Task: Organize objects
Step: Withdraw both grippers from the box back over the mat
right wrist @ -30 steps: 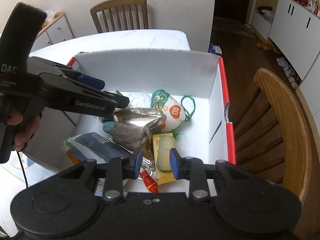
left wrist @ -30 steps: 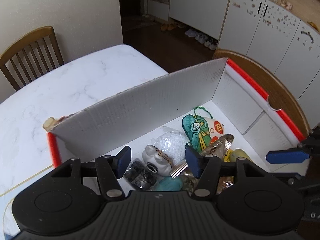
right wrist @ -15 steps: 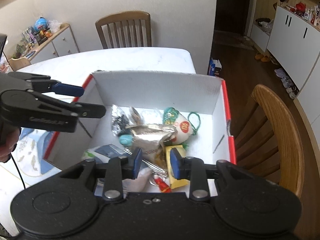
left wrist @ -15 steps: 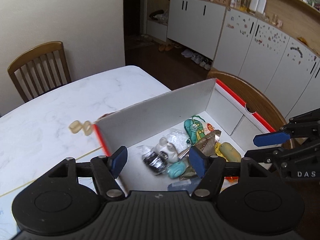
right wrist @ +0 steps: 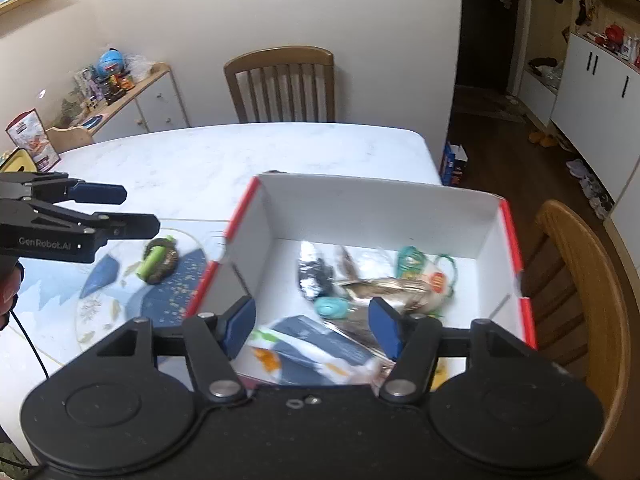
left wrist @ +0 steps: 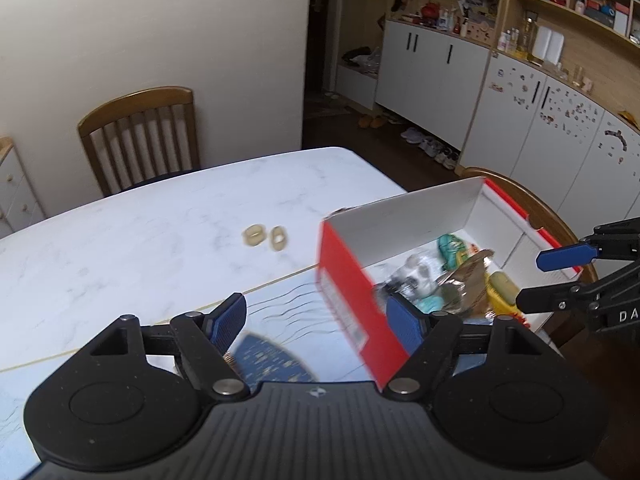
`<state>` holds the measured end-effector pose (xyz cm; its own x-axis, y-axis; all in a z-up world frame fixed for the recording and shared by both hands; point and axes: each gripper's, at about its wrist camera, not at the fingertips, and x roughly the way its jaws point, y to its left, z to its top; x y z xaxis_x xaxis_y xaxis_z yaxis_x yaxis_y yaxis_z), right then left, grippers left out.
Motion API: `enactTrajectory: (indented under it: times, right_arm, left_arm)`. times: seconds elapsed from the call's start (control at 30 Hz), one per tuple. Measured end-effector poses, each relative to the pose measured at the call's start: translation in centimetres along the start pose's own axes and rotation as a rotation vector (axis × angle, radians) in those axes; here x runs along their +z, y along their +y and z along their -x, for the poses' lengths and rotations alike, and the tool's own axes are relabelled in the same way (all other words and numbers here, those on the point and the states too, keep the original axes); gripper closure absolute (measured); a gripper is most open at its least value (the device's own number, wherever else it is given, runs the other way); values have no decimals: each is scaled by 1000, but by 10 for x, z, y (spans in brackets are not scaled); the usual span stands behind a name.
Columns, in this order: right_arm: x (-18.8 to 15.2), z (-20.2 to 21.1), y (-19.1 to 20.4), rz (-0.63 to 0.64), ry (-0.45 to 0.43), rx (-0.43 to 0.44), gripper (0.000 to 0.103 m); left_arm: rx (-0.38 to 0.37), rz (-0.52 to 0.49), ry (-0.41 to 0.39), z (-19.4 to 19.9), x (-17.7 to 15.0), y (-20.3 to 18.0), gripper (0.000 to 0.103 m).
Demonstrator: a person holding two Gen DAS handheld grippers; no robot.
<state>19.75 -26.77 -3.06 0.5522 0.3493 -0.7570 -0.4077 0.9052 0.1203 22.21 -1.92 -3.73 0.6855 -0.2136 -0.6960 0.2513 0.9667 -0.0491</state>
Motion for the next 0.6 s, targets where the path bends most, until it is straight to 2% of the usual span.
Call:
enactTrajectory:
  times: [0.07, 0.17, 0.33, 0.4, 0.53, 0.6]
  right_arm:
    - [2, -2, 11, 4, -2, 6, 39]
    - [3, -4, 28, 7, -7, 23, 29]
    - [6, -12, 55, 18, -7, 48, 26]
    - [8, -16, 63, 11, -10, 59, 19]
    - [13, -27, 81, 12, 0, 71, 18]
    - [18, -33, 88, 10, 9, 78, 17]
  left_arm:
    - [9, 7, -3, 7, -6, 11, 25]
    - [21, 16, -5, 15, -15, 27, 25]
    - [32, 40, -3, 23, -30, 55, 20]
    - [35, 48, 1, 24, -36, 65, 20]
    - [20, 78, 26, 19, -47, 83, 18]
    - [19, 80, 32, 15, -53, 91, 8]
